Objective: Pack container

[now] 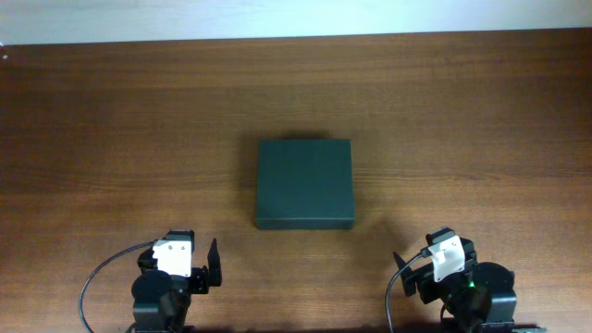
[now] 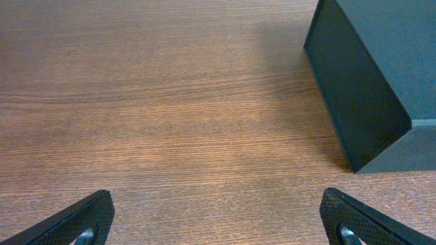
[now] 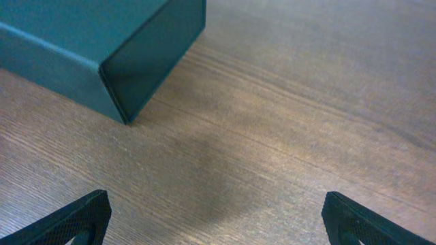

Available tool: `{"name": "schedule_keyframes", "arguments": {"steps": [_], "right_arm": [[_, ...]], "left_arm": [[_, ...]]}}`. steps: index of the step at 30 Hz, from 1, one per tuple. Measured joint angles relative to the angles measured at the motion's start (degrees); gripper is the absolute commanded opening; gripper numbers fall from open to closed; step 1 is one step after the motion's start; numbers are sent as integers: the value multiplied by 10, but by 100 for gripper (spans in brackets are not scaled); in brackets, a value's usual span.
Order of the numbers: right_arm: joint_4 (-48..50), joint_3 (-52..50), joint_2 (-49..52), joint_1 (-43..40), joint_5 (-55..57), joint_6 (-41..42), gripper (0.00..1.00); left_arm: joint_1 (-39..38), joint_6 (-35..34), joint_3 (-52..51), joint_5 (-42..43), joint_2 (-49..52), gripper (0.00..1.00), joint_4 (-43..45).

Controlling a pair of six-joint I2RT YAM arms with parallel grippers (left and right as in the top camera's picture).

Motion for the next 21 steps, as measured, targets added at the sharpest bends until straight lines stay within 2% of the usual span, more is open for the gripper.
{"name": "schedule_keyframes", "arguments": {"steps": [21], "right_arm": [[-5,-10,0,0,0,0,99]], "left_arm": [[0,0,0,0,0,99,0]]}}
